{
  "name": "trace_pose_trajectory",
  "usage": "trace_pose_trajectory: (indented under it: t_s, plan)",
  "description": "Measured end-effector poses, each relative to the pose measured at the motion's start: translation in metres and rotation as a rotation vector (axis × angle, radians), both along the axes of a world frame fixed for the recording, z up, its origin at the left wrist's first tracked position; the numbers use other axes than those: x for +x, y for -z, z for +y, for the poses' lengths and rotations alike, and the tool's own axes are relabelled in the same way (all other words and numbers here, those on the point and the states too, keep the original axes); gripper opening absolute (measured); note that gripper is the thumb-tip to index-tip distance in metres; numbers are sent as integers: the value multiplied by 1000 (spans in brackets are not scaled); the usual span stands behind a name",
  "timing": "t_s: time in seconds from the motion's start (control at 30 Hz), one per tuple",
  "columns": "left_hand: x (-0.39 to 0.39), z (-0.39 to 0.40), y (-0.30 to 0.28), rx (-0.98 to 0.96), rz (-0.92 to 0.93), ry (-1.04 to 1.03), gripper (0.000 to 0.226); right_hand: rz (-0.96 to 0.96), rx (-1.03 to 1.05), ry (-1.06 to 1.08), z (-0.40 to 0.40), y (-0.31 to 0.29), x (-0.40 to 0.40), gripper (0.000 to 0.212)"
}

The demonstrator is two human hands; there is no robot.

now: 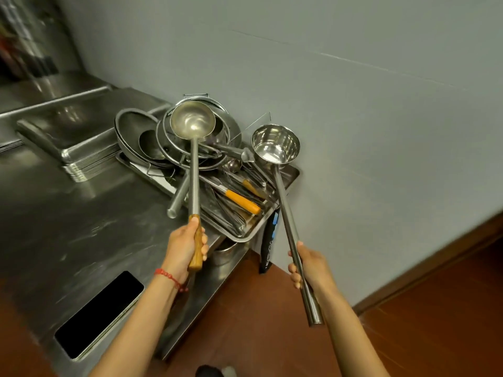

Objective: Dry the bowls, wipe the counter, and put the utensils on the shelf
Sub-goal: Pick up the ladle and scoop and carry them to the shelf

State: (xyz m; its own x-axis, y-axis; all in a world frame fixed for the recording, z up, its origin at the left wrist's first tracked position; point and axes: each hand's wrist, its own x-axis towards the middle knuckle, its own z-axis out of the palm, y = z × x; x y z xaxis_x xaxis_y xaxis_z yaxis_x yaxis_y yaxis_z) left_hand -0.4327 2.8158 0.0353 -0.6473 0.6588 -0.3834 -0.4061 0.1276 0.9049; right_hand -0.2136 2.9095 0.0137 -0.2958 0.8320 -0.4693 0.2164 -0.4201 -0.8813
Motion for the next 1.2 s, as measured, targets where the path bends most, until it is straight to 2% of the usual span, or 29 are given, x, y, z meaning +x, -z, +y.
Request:
trace_pose_trajectory:
  t_s: [0.33,0.63,1.0,1.2]
  plan:
    - [-22,65,10,-53,-10,-22,32,-57,10,-56,58,26,-31,40]
    - [-23,100,19,-57,-60,7,35,-81,36,-123,70,55,-29,40]
    - [-28,109,46,-97,-101,69,34,-1,-158,-208,68,77,-41,37]
    - [-31,104,53,-91,-142,79,38,12,-138,-216,69,80,-41,38]
